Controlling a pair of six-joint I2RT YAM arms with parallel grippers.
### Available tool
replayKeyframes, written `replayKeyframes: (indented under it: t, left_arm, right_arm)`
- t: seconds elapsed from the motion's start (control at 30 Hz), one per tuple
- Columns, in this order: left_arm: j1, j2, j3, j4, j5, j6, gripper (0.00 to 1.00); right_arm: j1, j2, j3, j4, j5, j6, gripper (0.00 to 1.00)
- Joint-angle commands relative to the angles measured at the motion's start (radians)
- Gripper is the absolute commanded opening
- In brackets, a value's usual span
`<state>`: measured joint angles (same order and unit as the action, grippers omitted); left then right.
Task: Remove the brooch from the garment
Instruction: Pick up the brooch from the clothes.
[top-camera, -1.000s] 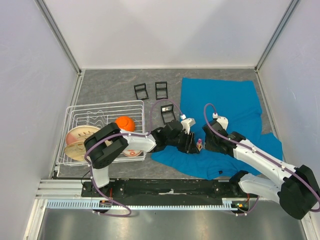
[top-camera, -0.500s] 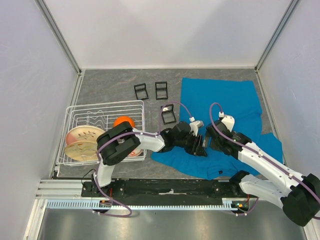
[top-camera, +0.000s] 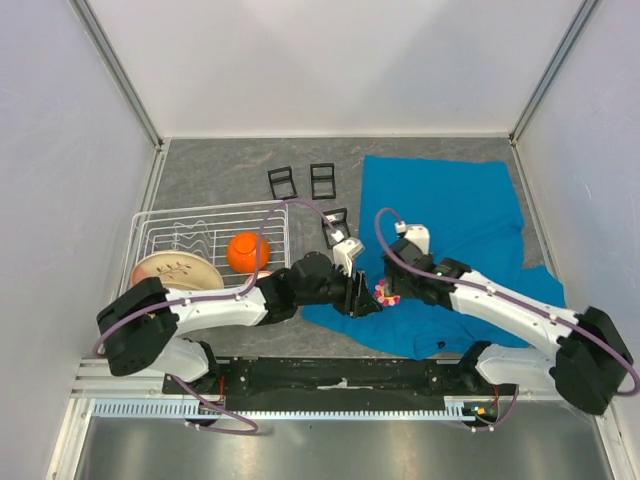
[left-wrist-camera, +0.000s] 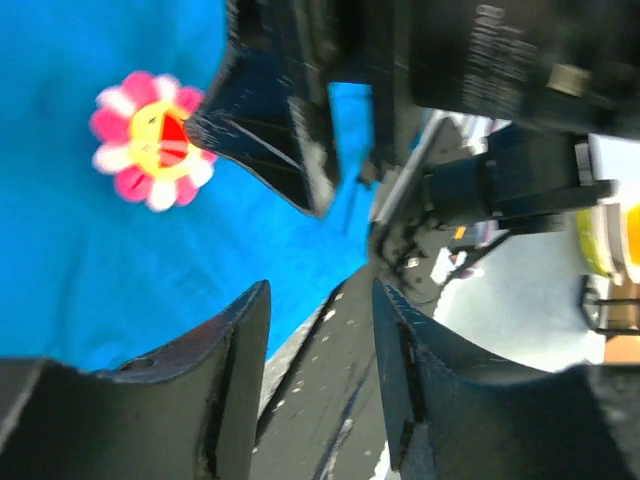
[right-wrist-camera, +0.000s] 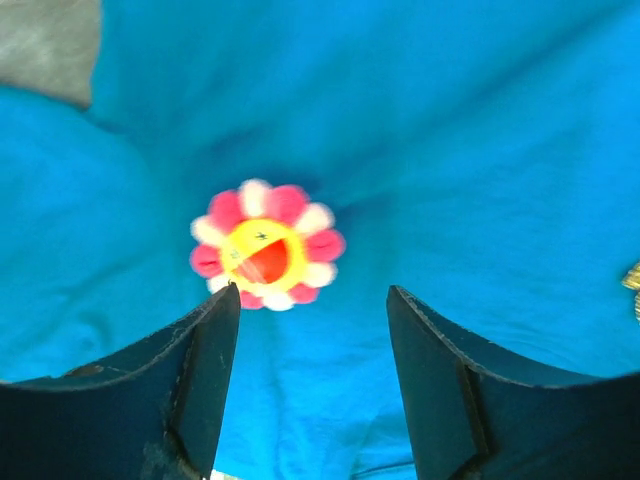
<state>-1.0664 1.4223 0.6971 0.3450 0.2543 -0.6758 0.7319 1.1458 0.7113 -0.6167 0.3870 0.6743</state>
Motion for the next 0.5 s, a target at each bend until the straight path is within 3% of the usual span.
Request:
replayKeyframes:
  t: [0.0,0.13,0.23,0.47]
  left_arm:
    - [0.003,0.035,-0.065,-0.093,-0.139,0.033,0.5]
    - [0.003,0.076,-0.093,-0.054,-0.187,-0.005,0.45]
    - [0.006,0.096,-0.119,-0.025,-0.227,-0.028,0.45]
    - [0.006,0.144,-0.183,0.084,-0.204,-0.085,0.45]
  right_arm:
    - [0.148,0.097,0.088,0.064,0.093,-0.021,0.65]
    - [0.198,0.218,0.106,0.087,0.119,0.019,0.56]
    - [0.215,0.256,0.111,0.107,0.139,0.016,0.64]
    - [0.23,0.334,0.091,0.169,0.121,0.004,0.74]
